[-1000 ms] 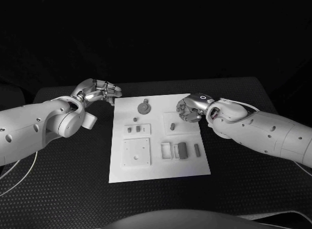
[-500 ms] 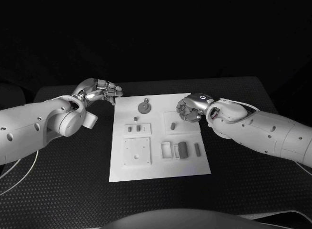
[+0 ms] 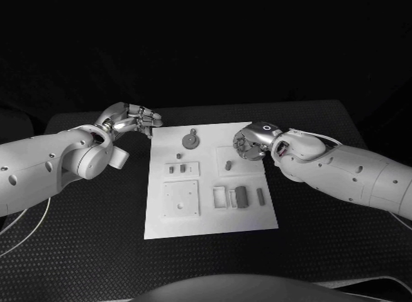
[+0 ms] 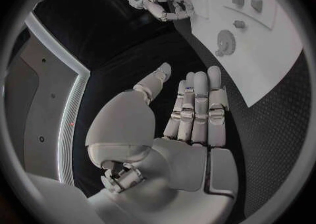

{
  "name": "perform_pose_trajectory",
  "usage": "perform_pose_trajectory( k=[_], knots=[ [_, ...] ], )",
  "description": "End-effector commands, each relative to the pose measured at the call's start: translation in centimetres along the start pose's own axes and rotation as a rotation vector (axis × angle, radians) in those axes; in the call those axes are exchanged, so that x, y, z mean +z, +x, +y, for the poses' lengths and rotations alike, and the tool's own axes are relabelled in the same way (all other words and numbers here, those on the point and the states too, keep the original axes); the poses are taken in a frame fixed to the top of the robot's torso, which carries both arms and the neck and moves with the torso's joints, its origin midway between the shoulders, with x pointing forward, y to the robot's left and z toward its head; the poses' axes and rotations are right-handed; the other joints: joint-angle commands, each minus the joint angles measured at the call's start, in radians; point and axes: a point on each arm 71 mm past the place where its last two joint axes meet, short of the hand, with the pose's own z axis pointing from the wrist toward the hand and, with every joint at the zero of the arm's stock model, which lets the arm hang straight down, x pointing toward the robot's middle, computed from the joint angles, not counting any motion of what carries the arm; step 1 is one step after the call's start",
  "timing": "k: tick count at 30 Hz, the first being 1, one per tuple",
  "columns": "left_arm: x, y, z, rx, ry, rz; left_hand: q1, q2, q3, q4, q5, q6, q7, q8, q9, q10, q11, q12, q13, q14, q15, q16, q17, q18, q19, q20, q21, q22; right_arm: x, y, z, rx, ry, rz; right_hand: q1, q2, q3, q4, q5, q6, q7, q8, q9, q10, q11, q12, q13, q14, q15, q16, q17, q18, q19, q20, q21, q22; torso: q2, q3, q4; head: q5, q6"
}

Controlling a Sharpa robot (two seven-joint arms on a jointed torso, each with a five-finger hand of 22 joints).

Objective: Assemble the parts on the task board

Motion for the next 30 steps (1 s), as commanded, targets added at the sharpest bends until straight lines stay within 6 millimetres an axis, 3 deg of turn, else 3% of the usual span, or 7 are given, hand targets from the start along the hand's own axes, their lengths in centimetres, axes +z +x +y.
perform_pose_trajectory(
  k=[1,12,16,17,18,20,30],
  knots=[
    [0.05,0.19,-0.14,-0.012,0.004,0.016,-0.009,0.002,-0.006,-0.001,-0.006,-0.009,0.000,-0.005,-0.002,-0.010,0.000,0.000,-0.001,0.004,0.001,-0.007,0.002,0.021,0.006,0.000,-0.007,-0.001,-0.21,1.19,0.10,-0.023,0.001,0.059,-0.002,0.010,0.004,0.000,0.004,0.004,0.000,0.006,0.002,0.006,0.001,-0.003,0.000,0.003,-0.002,0.001,-0.001,0.064,0.004,-0.003,-0.004,0.001,0.000,0.0001,-0.0008,0.000,0.000],
    [0.03,0.18,-0.12,-0.012,0.001,0.016,-0.009,0.002,-0.009,-0.001,-0.007,-0.012,0.001,-0.006,-0.002,-0.013,0.000,0.000,-0.001,0.004,0.002,-0.007,0.002,0.021,0.007,0.000,-0.008,-0.002,-0.13,1.55,0.32,-0.049,-0.003,0.072,0.001,0.010,0.005,-0.001,0.004,0.005,0.000,0.005,0.001,0.007,0.001,-0.005,0.003,0.004,-0.003,0.000,-0.001,0.064,0.004,-0.004,-0.004,0.001,0.000,-0.0003,0.0003,-0.001,-0.003],
    [0.04,0.17,-0.12,-0.012,0.001,0.015,-0.009,0.002,-0.010,-0.001,-0.007,-0.013,0.001,-0.006,-0.002,-0.013,0.000,0.000,-0.001,0.004,0.002,-0.008,0.002,0.021,0.007,0.000,-0.009,-0.002,-0.12,1.62,0.47,-0.058,-0.007,0.071,0.011,0.026,0.013,-0.001,0.005,0.016,-0.004,0.009,0.002,0.015,-0.002,-0.007,0.011,0.007,-0.006,0.000,-0.002,0.064,0.006,-0.005,-0.004,0.003,0.000,0.0000,0.0004,-0.001,-0.005],
    [0.04,0.17,-0.12,-0.012,0.001,0.015,-0.009,0.002,-0.010,-0.001,-0.007,-0.013,0.001,-0.006,-0.002,-0.013,0.000,0.000,-0.001,0.004,0.002,-0.008,0.002,0.021,0.007,0.000,-0.009,-0.002,-0.12,1.60,0.48,-0.060,-0.008,0.068,0.016,0.030,0.019,-0.001,0.006,0.020,-0.005,0.010,0.003,0.018,-0.003,-0.007,0.013,0.009,-0.007,0.000,-0.002,0.064,0.006,-0.006,-0.004,0.003,0.000,-0.0001,0.0003,-0.001,-0.005],
    [0.04,0.16,-0.12,-0.012,0.001,0.015,-0.009,0.002,-0.010,-0.001,-0.007,-0.013,0.001,-0.006,-0.002,-0.013,0.000,0.000,-0.001,0.004,0.002,-0.008,0.002,0.021,0.007,0.000,-0.009,-0.002,-0.12,1.59,0.51,-0.063,-0.008,0.065,0.040,0.006,0.081,0.017,0.015,0.027,-0.007,0.010,0.001,0.025,-0.006,-0.009,0.018,0.011,-0.006,-0.003,-0.004,0.064,0.006,-0.004,-0.009,0.000,0.000,-0.0001,0.0002,-0.001,-0.006],
    [0.04,0.16,-0.11,-0.012,0.000,0.015,-0.009,0.002,-0.010,-0.001,-0.007,-0.013,0.001,-0.006,-0.002,-0.013,0.000,0.000,-0.001,0.005,0.002,-0.008,0.003,0.021,0.007,0.000,-0.009,-0.002,-0.12,1.59,0.53,-0.064,-0.009,0.065,0.040,0.011,0.126,0.031,0.007,0.038,-0.011,0.010,0.000,0.035,-0.006,-0.012,0.026,0.019,-0.011,-0.002,-0.005,0.064,0.016,-0.003,-0.005,0.002,0.000,-0.0004,-0.0001,-0.001,-0.006],
    [0.02,0.11,-0.08,-0.011,-0.002,0.013,-0.008,0.003,-0.012,-0.001,-0.007,-0.015,0.002,-0.007,-0.003,-0.014,0.000,0.000,-0.001,0.006,0.002,-0.007,0.003,0.022,0.009,0.000,-0.009,-0.002,-0.07,1.33,0.77,-0.080,-0.014,0.029,0.029,0.043,0.166,0.012,0.004,0.077,-0.026,0.021,0.005,0.076,-0.022,-0.014,0.053,0.038,-0.025,-0.003,-0.006,0.064,0.032,-0.012,0.007,0.013,0.000,0.0003,0.0000,-0.001,-0.008]
  ],
)
